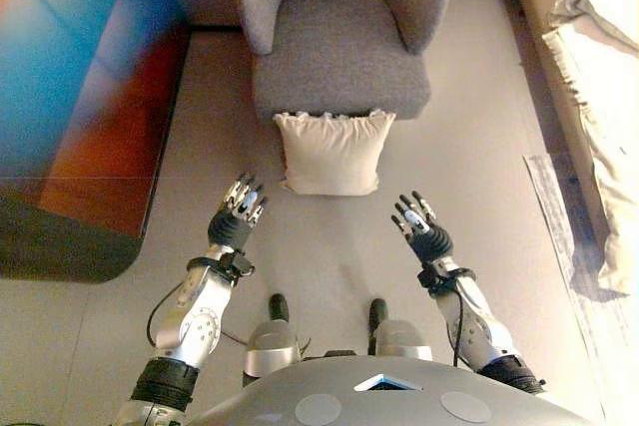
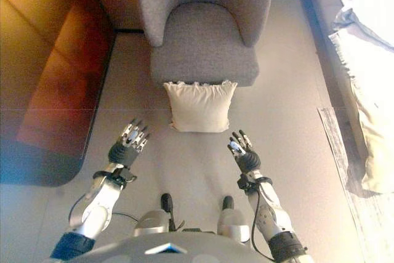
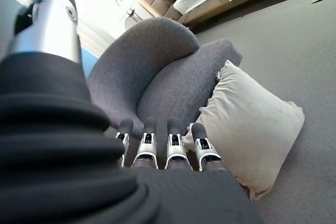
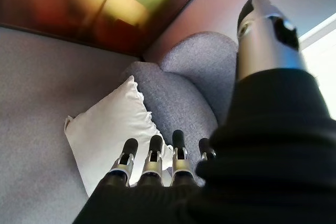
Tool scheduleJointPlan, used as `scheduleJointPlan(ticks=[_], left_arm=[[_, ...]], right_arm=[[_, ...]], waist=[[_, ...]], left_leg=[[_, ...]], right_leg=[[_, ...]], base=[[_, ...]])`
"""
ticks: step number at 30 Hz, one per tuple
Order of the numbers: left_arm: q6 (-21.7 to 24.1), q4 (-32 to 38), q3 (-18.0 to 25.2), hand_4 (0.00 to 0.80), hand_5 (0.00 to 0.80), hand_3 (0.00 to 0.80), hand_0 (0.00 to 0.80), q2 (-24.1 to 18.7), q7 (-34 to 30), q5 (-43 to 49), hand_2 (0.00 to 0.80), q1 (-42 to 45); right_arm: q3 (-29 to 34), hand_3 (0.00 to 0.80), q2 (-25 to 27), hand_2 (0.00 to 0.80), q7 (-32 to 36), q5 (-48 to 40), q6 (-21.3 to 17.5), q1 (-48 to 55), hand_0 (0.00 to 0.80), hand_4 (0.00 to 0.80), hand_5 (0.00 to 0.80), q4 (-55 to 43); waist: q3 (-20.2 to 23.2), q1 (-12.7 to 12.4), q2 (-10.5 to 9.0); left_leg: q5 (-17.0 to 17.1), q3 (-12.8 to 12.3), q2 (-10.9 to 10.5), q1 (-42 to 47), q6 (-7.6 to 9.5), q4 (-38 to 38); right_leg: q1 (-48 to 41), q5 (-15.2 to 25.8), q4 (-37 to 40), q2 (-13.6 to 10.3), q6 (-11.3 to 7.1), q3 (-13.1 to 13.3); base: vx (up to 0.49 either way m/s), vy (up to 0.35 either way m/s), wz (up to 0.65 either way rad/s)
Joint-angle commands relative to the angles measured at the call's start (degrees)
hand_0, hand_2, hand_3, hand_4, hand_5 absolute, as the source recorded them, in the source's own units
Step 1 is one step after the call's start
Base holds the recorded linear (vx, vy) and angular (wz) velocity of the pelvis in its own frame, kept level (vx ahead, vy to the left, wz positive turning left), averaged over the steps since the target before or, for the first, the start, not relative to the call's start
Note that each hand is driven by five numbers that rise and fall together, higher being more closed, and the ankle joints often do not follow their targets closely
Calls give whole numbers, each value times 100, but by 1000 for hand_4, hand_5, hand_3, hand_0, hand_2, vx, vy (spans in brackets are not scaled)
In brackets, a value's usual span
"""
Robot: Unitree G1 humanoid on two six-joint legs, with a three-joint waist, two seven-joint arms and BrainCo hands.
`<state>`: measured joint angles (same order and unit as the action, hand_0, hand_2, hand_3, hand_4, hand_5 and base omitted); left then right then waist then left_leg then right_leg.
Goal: Pick up the cushion and take it to the sofa
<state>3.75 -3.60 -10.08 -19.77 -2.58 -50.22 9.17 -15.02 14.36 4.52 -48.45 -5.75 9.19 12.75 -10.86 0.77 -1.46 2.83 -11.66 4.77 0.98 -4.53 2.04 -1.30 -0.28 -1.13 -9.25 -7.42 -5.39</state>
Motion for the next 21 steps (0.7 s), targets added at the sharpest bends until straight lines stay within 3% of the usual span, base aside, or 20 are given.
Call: scheduleJointPlan(ticks=[1,4,6,10,13,16,18,21], left_arm=[[205,168,190,0,0,0,0,-181,-61,254,0,-140],[151,23,172,0,0,0,0,-168,-72,376,0,-65],[59,41,279,0,0,0,0,-185,-199,264,0,-7],[-26,194,284,0,0,0,0,-239,-227,192,0,94],[138,199,101,0,0,0,0,-290,-173,154,0,7],[184,205,44,0,0,0,0,-342,-321,138,0,-5],[218,166,34,0,0,0,0,-324,-340,158,0,57],[363,65,-17,0,0,0,0,-165,-321,245,0,145]], right_arm=[[-87,0,-196,0,20,104,-329,-259,0,0,0,-278],[-118,0,-249,0,-138,8,-331,-97,0,0,0,-388],[-56,0,-209,0,-98,-27,-246,76,0,0,0,-394],[172,0,-135,0,81,-85,-195,481,0,0,0,-334],[170,0,-27,0,74,-210,-328,433,0,0,0,-266],[262,0,55,0,47,-385,-380,367,0,0,0,-215],[374,0,33,0,145,-394,-386,303,0,0,0,-50],[391,0,84,0,182,-232,-231,191,0,0,0,-62]], waist=[[97,-34,-30],[52,11,122],[15,113,189],[-40,424,7],[-143,640,-211],[-246,772,-231],[-291,740,-281],[-155,753,-283]], left_leg=[[-816,140,-354,-657,636,-1070],[-893,94,-347,-552,728,-1049],[-945,85,-334,-425,711,-1081],[-1251,274,-568,-231,677,-1370],[-1602,457,-764,-219,671,-1585],[-1839,683,-806,-49,661,-1636],[-2083,832,-773,24,671,-1859],[-2204,725,-547,353,554,-1930]], right_leg=[[519,39,-1868,-274,-223,44],[1153,422,-3372,-340,-127,62],[1511,483,-3634,-267,-57,127],[1622,607,-2304,-109,-85,416],[1850,1056,-840,-202,-280,737],[2140,1492,96,-229,-379,929],[2186,1519,122,-338,-385,785],[2138,1450,-161,-422,-370,549]], base=[[60,98,-1],[88,168,-11],[176,122,-16],[299,-60,14],[337,-182,33],[440,-174,57],[495,-207,59],[484,-146,7]])
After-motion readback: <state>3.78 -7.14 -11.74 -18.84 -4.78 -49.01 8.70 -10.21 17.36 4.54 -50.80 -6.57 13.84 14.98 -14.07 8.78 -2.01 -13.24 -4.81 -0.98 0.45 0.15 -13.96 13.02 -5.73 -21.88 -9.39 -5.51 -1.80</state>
